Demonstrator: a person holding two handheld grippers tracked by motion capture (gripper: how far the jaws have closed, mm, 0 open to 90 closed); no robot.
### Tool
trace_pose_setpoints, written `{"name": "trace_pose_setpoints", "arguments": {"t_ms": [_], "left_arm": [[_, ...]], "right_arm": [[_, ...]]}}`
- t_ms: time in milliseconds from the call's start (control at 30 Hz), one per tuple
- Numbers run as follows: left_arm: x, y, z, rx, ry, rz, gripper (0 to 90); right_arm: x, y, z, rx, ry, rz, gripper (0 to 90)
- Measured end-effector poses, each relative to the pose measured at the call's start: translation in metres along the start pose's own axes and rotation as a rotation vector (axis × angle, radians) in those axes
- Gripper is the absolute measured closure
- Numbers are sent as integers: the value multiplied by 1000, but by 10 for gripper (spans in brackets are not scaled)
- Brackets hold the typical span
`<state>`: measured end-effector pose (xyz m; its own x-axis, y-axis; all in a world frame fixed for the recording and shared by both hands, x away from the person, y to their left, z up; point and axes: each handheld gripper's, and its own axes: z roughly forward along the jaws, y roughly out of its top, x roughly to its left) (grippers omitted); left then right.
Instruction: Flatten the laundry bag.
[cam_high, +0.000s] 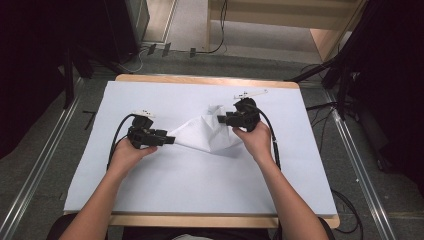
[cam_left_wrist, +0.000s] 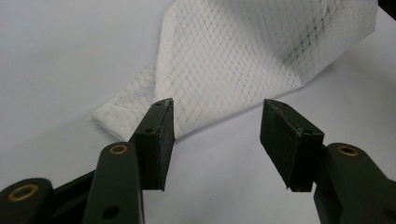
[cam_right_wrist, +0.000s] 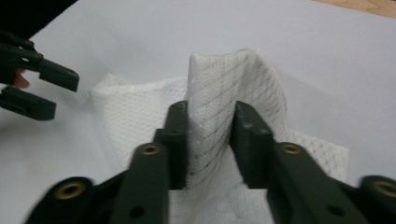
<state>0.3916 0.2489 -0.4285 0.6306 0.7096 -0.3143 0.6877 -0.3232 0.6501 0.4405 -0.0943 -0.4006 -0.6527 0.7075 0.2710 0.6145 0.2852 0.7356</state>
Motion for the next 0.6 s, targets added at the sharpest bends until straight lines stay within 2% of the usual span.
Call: {"name": "trace_pose_setpoints", "arguments": {"t_ms": [67,200,433,500,567,600], "left_arm": [[1,-1,-4,-7,6,-6,457],[4,-2,-11,-30,14,-18,460],[8,-1,-17,-47,31,-27,472],[9,-1,-17,-45,43,-26,482],[11,-1,-17,-39,46,-32,513],[12,-1,-17,-31,45,-32,579]], "right_arm": [[1,-4,-1,6,-15,-18,797],[4,-11,-6,-9,-9,-45,846],[22,-20,-16,-75,9,-129,854],[25,-22,-18,-85,22,-134,854],[28,-25,-21,-93,36,-146,854],[30,-26,-23,-91,37,-149,854]]}}
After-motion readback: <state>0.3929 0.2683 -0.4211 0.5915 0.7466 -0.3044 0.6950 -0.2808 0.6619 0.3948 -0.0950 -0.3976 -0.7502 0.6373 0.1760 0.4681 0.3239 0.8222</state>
